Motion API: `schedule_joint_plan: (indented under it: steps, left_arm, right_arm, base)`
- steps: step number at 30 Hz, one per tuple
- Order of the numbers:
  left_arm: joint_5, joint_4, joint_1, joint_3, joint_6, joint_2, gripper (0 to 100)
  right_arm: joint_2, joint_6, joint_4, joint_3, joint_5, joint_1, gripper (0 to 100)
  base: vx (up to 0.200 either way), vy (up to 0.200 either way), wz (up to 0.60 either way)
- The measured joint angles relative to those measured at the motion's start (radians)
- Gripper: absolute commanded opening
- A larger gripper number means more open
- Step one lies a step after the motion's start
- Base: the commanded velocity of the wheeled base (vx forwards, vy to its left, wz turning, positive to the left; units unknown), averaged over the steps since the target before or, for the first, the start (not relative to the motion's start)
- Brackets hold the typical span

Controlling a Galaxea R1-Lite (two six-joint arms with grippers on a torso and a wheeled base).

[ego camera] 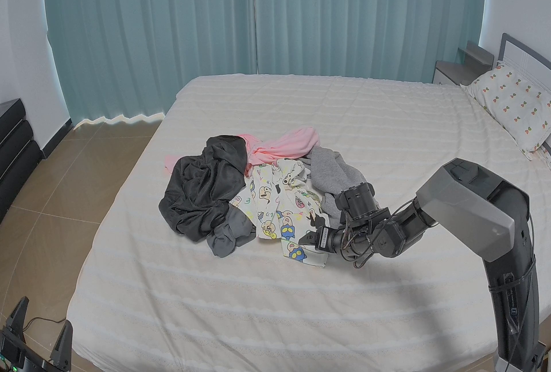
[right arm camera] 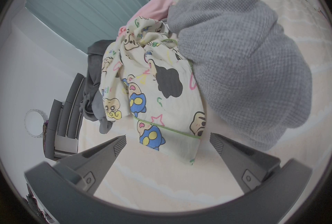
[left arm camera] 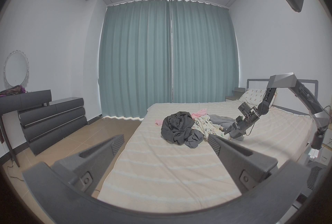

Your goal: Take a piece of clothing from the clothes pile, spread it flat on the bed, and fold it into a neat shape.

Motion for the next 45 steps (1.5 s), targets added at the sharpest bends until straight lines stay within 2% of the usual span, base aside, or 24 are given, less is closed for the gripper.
schedule_joint_plan:
  steps: [14,15,21,29,38,45]
  left_arm:
    - [0.0,0.0,0.0,0.0,0.0,0.0,100]
    - [0.0,0.0,0.0,0.0,0.0,0.0,100]
    - [0.0,0.0,0.0,0.0,0.0,0.0,100]
    - [0.0,0.0,0.0,0.0,0.0,0.0,100]
    - [0.0,0.0,0.0,0.0,0.0,0.0,100]
    - [0.0,0.0,0.0,0.0,0.0,0.0,100]
  right_arm:
    - [0.12,0.004,0.102,-0.23,-0.038,0.007,100]
    - [0.124,0.004,0.112,-0.239,-0.039,0.009,0]
    - [0.156,0.004,0.203,-0.313,-0.04,0.023,0]
    - [0.16,0.006,0.213,-0.314,-0.04,0.027,0]
    - [0.051,0.008,0.175,-0.124,-0.005,0.023,0]
    - [-0.084,0.007,0.015,0.116,0.07,0.018,0]
  base:
    - [0.0,0.0,0.0]
    - [0.0,0.0,0.0]
    - [0.0,0.0,0.0]
    - [0.0,0.0,0.0]
    - [0.0,0.0,0.0]
    - [0.0,0.0,0.0]
